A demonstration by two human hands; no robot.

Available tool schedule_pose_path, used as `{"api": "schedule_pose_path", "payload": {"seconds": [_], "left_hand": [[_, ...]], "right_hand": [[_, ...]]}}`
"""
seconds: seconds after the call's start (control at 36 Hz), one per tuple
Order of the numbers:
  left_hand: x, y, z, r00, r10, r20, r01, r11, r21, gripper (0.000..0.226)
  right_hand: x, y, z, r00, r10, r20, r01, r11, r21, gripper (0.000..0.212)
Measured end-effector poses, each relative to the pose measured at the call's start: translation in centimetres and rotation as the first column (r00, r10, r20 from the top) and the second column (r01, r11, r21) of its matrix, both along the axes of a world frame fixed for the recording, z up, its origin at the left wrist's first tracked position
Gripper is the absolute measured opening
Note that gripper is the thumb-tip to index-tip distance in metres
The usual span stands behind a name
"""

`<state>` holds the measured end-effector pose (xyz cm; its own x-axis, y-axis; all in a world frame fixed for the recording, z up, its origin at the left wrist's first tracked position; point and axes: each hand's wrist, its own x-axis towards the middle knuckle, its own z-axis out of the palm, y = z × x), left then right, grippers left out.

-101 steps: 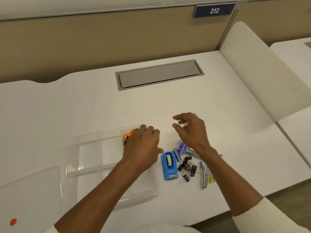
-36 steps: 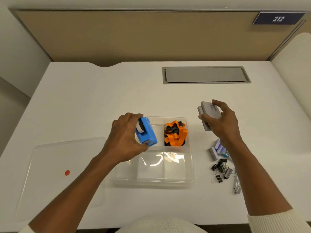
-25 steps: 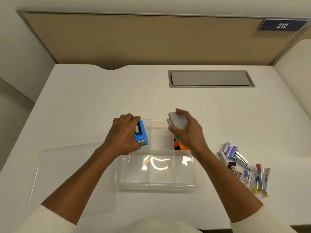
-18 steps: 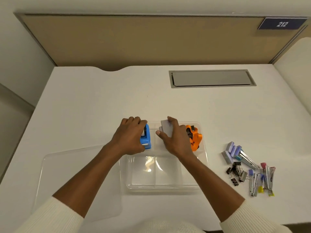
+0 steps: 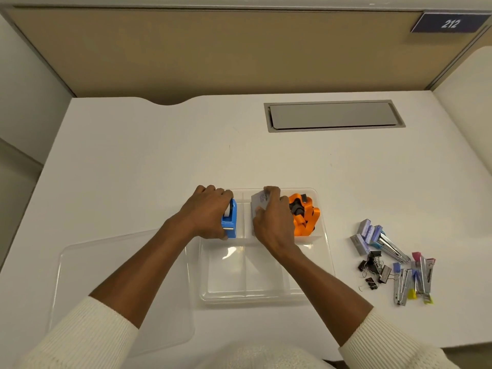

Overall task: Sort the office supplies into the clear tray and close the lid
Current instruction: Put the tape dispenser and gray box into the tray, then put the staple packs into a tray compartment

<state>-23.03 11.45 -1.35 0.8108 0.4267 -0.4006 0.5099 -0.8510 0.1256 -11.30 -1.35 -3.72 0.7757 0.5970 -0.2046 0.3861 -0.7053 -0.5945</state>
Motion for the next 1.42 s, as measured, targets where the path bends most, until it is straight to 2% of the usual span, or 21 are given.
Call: {"api": "schedule_pose_path", "payload": {"seconds": [0.08, 0.25, 0.33, 0.44, 0.56, 0.78, 0.89, 1.03, 1.14, 1.25, 1.33, 1.42], "left_hand": [[0.0, 0.2, 0.0, 1.0, -0.015, -0.02, 0.015, 1.0, -0.002, 0.081], [0.1, -0.1, -0.1, 0.999, -0.024, -0.028, 0.024, 1.0, -0.014, 0.081], [0.0, -0.2, -0.3, 1.0, 0.01, -0.01, -0.011, 0.998, -0.066, 0.075], [0.0, -0.3, -0.3, 0.998, 0.056, -0.021, -0.057, 0.992, -0.109, 0.077], [0.1, -0.9, 0.3, 0.998, 0.067, -0.017, -0.068, 0.996, -0.059, 0.076], [1.5, -4.1, 2.9, 0.999, -0.016, -0.03, 0.02, 0.987, 0.159, 0.058], [3.2, -7.0, 4.6, 0.996, -0.065, 0.066, 0.048, 0.973, 0.226, 0.055], [6.2, -10.9, 5.5, 0.969, -0.121, 0.215, 0.095, 0.987, 0.126, 0.048], [8.8, -14.0, 5.7, 0.943, -0.205, 0.262, 0.189, 0.978, 0.083, 0.041], [11.9, -17.2, 5.2, 0.906, -0.278, 0.32, 0.267, 0.96, 0.078, 0.042], [14.5, -19.1, 4.1, 0.9, -0.263, 0.347, 0.277, 0.961, 0.008, 0.044], [16.9, -20.9, 2.7, 0.923, -0.23, 0.31, 0.255, 0.966, -0.043, 0.039]], "right_hand": [[0.1, 0.1, -0.4, 1.0, -0.004, -0.019, 0.003, 1.0, -0.009, 0.055], [-0.7, -0.4, -1.6, 0.987, 0.148, 0.066, -0.146, 0.989, -0.028, 0.046], [-1.2, -0.8, -2.4, 0.962, 0.221, 0.164, -0.217, 0.975, -0.039, 0.05], [-1.6, -1.5, -2.7, 0.904, 0.299, 0.306, -0.271, 0.953, -0.133, 0.046], [-1.6, -2.3, -1.8, 0.848, 0.362, 0.387, -0.313, 0.932, -0.184, 0.039], [0.8, -5.7, 0.1, 0.861, 0.262, 0.437, -0.284, 0.959, -0.015, 0.02], [3.4, -8.8, 0.7, 0.878, 0.228, 0.42, -0.261, 0.965, 0.022, 0.015], [7.1, -13.2, 0.2, 0.922, 0.111, 0.37, -0.175, 0.974, 0.142, 0.015], [10.2, -17.0, 0.7, 0.931, 0.004, 0.364, -0.085, 0.974, 0.208, 0.01], [13.4, -20.2, 0.3, 0.92, -0.07, 0.386, 0.005, 0.986, 0.167, 0.011], [15.5, -22.2, -0.5, 0.931, -0.12, 0.344, 0.077, 0.988, 0.137, 0.015], [17.3, -23.8, -1.1, 0.955, -0.132, 0.266, 0.105, 0.988, 0.114, 0.027]]}}
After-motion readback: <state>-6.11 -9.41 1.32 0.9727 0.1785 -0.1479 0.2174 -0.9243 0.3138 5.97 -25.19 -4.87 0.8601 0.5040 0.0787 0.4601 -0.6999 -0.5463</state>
